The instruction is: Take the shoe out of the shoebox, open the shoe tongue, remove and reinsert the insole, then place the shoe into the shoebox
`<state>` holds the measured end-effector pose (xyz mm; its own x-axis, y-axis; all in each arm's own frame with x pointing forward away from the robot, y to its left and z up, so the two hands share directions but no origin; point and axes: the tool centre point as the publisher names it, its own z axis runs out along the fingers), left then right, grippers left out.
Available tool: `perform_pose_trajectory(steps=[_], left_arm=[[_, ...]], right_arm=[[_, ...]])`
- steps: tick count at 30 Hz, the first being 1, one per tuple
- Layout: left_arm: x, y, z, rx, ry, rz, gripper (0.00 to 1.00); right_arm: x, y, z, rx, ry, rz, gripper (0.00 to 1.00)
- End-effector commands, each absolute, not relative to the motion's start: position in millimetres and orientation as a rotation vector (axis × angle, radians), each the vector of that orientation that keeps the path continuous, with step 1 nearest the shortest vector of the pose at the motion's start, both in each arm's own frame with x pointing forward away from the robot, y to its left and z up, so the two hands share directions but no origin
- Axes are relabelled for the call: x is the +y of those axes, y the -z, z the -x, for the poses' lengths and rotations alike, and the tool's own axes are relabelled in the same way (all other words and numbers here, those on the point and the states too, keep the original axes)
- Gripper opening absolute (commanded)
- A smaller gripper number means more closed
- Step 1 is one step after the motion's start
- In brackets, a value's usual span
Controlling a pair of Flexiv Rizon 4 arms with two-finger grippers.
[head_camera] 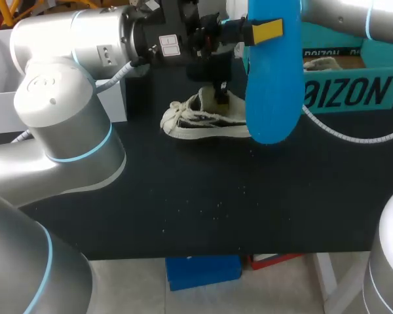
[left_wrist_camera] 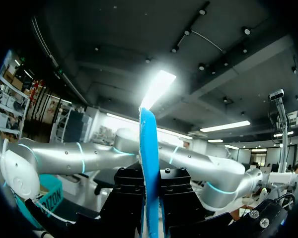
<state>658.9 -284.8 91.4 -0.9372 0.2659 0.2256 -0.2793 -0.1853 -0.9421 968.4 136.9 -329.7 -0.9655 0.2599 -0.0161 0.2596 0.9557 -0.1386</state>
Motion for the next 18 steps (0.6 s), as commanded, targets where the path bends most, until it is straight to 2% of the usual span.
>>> perform_pose_trajectory(steps=[1,5,11,18], left_arm=[[-286,-91,-659,-1.736,-2.18,-0.016,0.0],[-286,-91,-659,-1.736,-2.18,-0.016,0.0],[-286,-91,-659,-1.736,-2.18,-0.016,0.0],[-286,-91,-659,-1.736,-2.18,-0.016,0.0]], right_arm=[[118,282,-964,-2.819,-0.205,1.537,0.0],[110,285,-961,-2.615,-0.198,1.954,0.0],[113,307,-948,-2.334,-0.167,2.29,0.0],[127,329,-937,-2.131,-0.112,2.407,0.0]])
